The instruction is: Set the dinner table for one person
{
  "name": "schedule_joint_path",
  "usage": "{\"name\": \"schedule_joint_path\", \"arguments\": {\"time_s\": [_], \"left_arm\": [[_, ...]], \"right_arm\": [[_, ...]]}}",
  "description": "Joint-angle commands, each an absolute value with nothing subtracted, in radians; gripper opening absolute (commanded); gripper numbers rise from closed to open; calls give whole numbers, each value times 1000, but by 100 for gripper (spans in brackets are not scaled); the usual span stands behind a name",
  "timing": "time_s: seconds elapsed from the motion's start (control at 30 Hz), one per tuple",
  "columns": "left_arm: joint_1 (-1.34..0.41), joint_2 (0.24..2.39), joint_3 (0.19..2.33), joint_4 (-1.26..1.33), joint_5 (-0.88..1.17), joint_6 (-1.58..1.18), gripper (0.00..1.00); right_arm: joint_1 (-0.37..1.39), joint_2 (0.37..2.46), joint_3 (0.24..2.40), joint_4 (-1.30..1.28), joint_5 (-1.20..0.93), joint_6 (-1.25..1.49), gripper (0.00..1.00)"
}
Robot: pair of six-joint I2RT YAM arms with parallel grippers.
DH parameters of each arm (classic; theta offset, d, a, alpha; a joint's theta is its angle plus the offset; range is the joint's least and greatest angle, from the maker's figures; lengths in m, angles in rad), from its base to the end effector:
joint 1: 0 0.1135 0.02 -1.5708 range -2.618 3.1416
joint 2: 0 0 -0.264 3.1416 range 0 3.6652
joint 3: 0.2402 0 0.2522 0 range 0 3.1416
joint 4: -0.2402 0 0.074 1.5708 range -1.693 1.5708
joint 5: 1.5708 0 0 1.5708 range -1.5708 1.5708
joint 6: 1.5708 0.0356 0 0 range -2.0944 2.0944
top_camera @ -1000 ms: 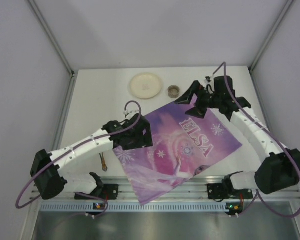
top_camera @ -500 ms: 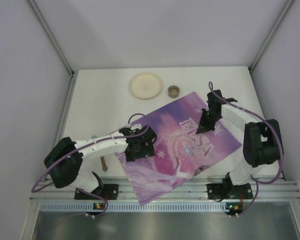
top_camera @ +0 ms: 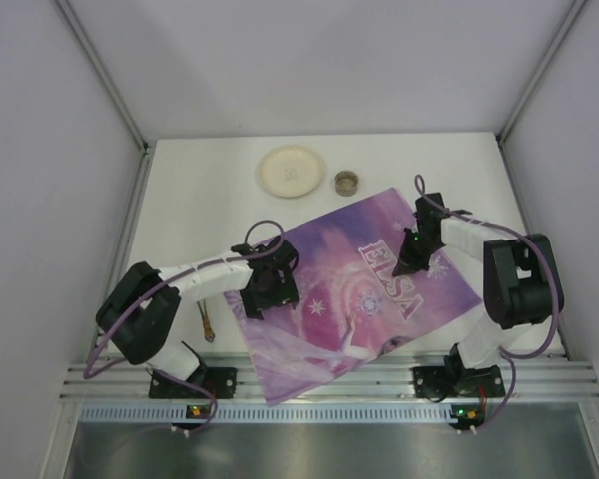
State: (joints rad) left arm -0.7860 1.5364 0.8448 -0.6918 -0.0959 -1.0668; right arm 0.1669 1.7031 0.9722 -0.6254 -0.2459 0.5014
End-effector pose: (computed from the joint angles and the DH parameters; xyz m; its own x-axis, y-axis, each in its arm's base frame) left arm 0.1849 -0.1803 0.1598 -0.9410 -0.2913 -0.1723 -0.2739 0.9545 -0.1177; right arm 0.2948 0.0584 0.1503 -0.9469 0.3133 -0.0723 0.2770 0.9092 0.3109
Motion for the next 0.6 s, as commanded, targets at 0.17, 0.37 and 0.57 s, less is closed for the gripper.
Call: {"name": "schedule_joint_path", "arguments": {"time_s": [0.17,0.37,0.57], "left_arm": [[-618,1689,902,-610,-112,-873,89],[-537,1821,1058,-663,-109,-801,88],[-511,1911,1236,-741,-136,-744,88]], "right_arm": [[160,1593,724,-607,-236,509,0],[160,1462,631,-641,-242,512,0],[161,1453,630,-664,-282,502,0]]}}
